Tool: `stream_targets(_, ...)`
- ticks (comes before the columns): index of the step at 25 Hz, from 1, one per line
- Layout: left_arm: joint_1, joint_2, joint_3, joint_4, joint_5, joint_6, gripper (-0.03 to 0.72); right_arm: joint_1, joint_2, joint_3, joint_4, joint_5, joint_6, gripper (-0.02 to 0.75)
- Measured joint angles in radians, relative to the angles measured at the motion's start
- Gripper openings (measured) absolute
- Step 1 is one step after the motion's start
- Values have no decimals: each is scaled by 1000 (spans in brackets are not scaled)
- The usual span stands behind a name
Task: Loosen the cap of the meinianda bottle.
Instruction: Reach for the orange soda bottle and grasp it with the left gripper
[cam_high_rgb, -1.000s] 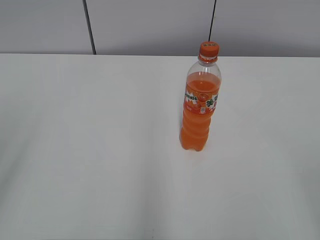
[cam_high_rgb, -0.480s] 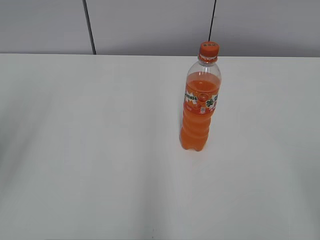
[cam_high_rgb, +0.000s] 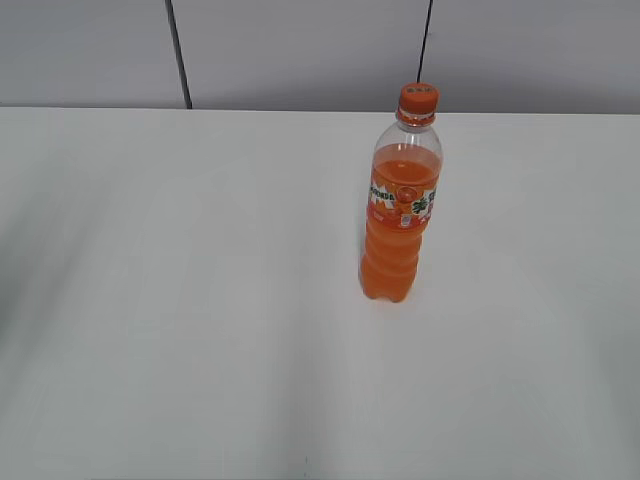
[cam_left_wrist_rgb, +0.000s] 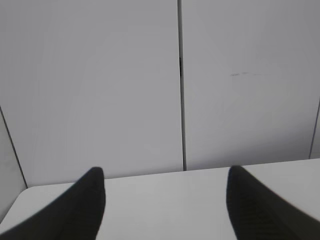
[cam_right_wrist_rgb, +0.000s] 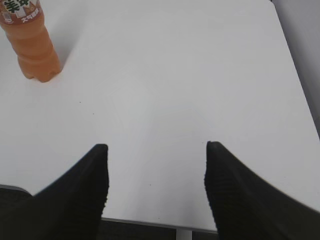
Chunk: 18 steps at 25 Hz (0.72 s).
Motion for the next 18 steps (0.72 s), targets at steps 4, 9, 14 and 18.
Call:
stream_targets(4,0,20,88,0,-138,0,468,0,0,0,0,0,0,459)
stream_targets(9,0,80,123,3,-187,0,468,0,0,0,0,0,0,459)
stream_targets(14,0,88,125,3,-194,0,448,0,0,0,-1,0,0,459)
stream_targets(18,0,88,125,4,-207,0,424,0,0,0,-1,0,0,459)
